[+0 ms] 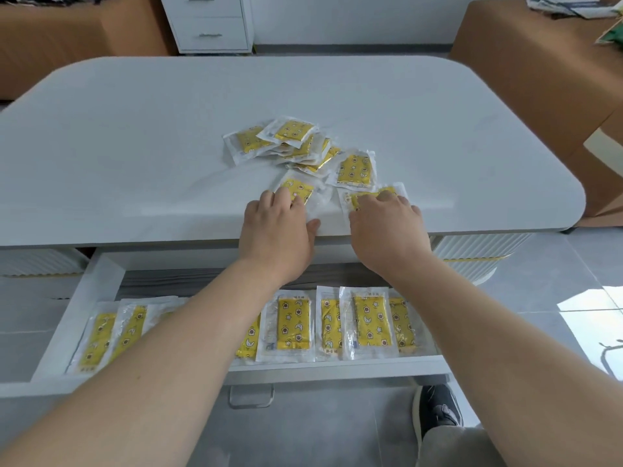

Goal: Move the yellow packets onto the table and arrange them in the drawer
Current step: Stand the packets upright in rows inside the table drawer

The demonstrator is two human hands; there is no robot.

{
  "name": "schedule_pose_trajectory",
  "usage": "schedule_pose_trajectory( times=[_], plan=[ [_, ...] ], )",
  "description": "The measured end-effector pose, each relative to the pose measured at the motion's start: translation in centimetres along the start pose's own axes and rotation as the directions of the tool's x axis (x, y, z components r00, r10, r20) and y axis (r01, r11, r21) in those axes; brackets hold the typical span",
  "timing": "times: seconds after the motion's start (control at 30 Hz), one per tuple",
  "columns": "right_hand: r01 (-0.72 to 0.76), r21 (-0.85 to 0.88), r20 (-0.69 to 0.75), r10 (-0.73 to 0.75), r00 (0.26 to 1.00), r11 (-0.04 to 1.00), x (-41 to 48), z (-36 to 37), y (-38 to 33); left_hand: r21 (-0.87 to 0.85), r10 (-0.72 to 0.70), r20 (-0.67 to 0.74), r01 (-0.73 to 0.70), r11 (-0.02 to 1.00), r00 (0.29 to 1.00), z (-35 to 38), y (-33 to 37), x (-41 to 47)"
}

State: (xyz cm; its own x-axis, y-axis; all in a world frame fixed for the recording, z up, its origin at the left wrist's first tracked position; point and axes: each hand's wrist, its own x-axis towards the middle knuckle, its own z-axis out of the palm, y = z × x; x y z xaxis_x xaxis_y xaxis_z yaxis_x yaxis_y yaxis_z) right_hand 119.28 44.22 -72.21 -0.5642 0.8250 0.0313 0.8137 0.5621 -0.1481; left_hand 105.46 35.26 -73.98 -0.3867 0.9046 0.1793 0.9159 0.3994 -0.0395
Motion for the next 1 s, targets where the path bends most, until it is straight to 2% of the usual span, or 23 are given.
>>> schedule_pose_trajectory(
  times=[0.13, 0.27, 0.43, 0.5, 0.67, 0.83, 1.0],
  plan=[
    [-0.055, 0.02, 0.04, 0.054, 0.998, 0.998, -0.2, 0.5, 0.3, -0.062, -0.047, -0.039, 0.044, 0.997, 0.998, 0.2, -0.3, -0.5],
    [-0.097, 0.057, 0.003, 0.097, 0.995, 0.994, 0.1, 0.6, 0.4, -0.157, -0.073, -0.032, 0.067, 0.985, 0.997, 0.2, -0.7, -0.7],
    [-0.224, 0.039, 0.156, 0.216, 0.964, 0.974, 0.5, 1.3, 0.8, -0.195, -0.183, 0.015, 0.182, 0.964, 0.983, -0.5, -0.5, -0.8],
    [-0.243, 0.065, 0.165, 0.23, 0.959, 0.968, 0.5, 1.2, 0.7, -0.232, -0.224, 0.043, 0.227, 0.946, 0.974, -0.5, -0.5, -0.8],
    [-0.297, 0.109, 0.236, 0.266, 0.935, 0.949, 0.5, 0.9, 0.7, -0.222, -0.235, 0.072, 0.245, 0.944, 0.969, -0.6, -0.3, -0.8],
    [-0.234, 0.145, 0.128, 0.216, 0.968, 0.961, 0.0, 0.5, 0.5, -0.292, -0.284, 0.053, 0.287, 0.912, 0.957, -0.9, 0.0, -1.0],
    [-0.222, 0.158, 0.118, 0.204, 0.972, 0.962, -0.5, 0.2, 0.4, -0.312, -0.308, 0.011, 0.296, 0.903, 0.951, -0.8, 0.4, -1.1]
  ],
)
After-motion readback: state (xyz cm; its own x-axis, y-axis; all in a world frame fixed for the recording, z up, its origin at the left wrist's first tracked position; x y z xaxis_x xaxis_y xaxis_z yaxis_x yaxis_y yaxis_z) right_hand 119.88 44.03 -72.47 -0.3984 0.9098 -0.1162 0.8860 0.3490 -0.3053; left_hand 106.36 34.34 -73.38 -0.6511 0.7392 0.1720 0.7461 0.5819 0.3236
